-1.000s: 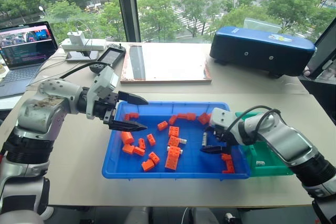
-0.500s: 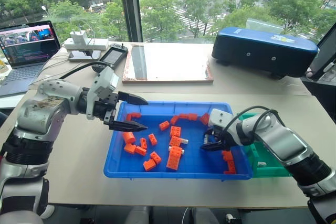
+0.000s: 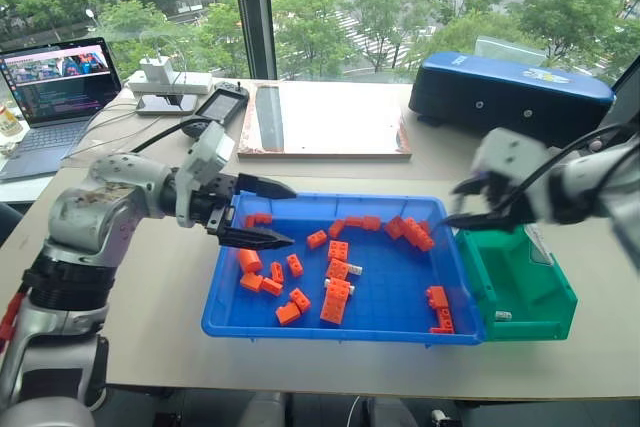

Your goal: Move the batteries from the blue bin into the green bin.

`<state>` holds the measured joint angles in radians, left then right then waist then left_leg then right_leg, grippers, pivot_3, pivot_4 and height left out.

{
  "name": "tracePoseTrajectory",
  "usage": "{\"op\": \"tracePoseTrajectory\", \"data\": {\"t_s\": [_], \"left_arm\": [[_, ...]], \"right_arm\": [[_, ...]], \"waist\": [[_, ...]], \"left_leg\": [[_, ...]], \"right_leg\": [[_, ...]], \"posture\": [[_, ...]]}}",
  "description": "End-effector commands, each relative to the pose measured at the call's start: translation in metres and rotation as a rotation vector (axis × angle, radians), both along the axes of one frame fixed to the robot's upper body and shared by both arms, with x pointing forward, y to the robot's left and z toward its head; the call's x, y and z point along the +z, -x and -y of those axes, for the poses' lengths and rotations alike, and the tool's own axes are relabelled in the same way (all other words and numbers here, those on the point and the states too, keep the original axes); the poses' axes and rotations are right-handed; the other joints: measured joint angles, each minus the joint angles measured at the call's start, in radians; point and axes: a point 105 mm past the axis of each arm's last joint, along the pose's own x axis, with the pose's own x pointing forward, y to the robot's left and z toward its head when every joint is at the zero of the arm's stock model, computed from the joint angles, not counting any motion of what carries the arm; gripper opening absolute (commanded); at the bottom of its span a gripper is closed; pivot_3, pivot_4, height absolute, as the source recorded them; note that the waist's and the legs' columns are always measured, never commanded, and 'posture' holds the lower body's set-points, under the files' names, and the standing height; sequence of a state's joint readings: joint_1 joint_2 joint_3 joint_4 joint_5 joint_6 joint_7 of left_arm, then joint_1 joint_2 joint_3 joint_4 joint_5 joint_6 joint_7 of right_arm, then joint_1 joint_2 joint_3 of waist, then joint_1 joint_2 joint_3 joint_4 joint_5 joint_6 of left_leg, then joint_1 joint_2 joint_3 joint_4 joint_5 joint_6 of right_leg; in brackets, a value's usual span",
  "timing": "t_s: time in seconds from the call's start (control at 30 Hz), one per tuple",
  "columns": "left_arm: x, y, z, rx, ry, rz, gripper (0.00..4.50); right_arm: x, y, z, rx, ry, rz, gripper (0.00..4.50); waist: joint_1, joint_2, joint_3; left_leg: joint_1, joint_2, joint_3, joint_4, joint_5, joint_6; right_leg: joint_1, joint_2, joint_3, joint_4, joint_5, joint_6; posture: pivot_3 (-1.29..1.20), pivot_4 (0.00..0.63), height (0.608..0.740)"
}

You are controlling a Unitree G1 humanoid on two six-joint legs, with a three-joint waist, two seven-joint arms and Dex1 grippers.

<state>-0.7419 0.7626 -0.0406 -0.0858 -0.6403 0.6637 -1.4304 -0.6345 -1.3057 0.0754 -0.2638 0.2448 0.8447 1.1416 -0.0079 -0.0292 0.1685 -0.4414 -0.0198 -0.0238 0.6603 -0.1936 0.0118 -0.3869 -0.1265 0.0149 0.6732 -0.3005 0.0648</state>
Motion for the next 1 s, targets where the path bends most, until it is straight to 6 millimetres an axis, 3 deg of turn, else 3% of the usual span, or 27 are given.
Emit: {"op": "tracePoseTrajectory", "data": {"t_s": [0.03,0.27,0.33,0.37,0.43,0.6,0.73,0.9,1.0], "left_arm": [[0.015,0.002,0.005,-0.022,0.039,0.045,4.50],[0.021,-0.002,0.011,-0.020,0.085,0.058,4.50],[0.021,-0.002,0.011,-0.020,0.084,0.058,4.50],[0.021,-0.002,0.011,-0.019,0.084,0.059,4.50],[0.022,-0.002,0.010,-0.016,0.083,0.061,4.50],[0.021,-0.002,0.007,0.002,0.071,0.063,4.50],[0.008,-0.003,-0.008,0.050,-0.014,0.074,4.50],[-0.003,-0.009,-0.020,0.100,-0.095,0.102,4.50],[-0.007,-0.007,-0.024,0.101,-0.124,0.101,4.50]], "right_arm": [[0.000,0.012,0.014,-0.013,0.023,-0.030,2.50],[-0.031,0.023,0.026,-0.035,0.031,-0.132,2.50],[-0.034,0.023,0.026,-0.038,0.021,-0.142,3.50],[-0.036,0.024,0.026,-0.037,0.022,-0.153,3.63],[-0.035,0.025,0.027,-0.037,0.032,-0.154,4.37],[-0.022,0.022,0.026,-0.027,0.036,-0.115,4.45],[0.003,0.019,-0.037,0.196,-0.099,-0.042,4.45],[-0.023,0.027,-0.098,0.401,-0.161,-0.141,4.45],[-0.039,0.033,-0.124,0.488,-0.177,-0.188,4.45]], "waist": [[-0.012,0.000,0.000],[-0.026,0.002,0.000],[-0.026,0.002,0.000],[-0.026,0.002,0.000],[-0.023,0.002,0.000],[-0.018,0.002,0.001],[-0.036,0.006,0.002],[-0.032,0.005,0.003],[-0.020,0.005,0.003]], "left_leg": [[0.000,0.000,0.000,0.000,0.000,0.000],[0.000,0.001,0.001,0.000,0.000,0.000],[0.000,0.001,0.001,0.000,0.000,0.000],[0.000,0.001,0.001,0.000,0.000,0.000],[0.000,0.001,0.000,0.000,0.000,0.000],[0.000,0.001,0.001,0.000,0.000,0.000],[0.000,0.001,0.001,0.000,0.000,0.000],[0.001,0.002,-0.001,0.000,0.000,0.000],[-0.001,0.001,0.000,0.000,0.000,0.000]], "right_leg": [[0.000,0.001,0.000,0.000,0.000,0.000],[-0.001,0.001,0.002,0.002,0.000,0.000],[-0.001,0.001,0.002,0.002,0.000,0.000],[-0.001,0.001,0.002,0.001,0.000,0.000],[0.000,0.001,0.002,0.001,0.000,0.000],[0.000,0.000,0.002,0.001,0.000,0.000],[-0.001,0.001,0.003,0.001,0.000,0.000],[0.000,0.003,0.001,0.001,0.000,0.000],[-0.001,0.000,0.002,0.001,0.000,0.000]], "posture": [[0.00,0.150,0.732],[0.00,0.150,0.732],[0.00,0.150,0.732],[0.00,0.150,0.732],[0.00,0.150,0.732],[0.00,0.150,0.732],[0.00,0.150,0.732],[0.00,0.150,0.732],[0.00,0.150,0.732]]}}
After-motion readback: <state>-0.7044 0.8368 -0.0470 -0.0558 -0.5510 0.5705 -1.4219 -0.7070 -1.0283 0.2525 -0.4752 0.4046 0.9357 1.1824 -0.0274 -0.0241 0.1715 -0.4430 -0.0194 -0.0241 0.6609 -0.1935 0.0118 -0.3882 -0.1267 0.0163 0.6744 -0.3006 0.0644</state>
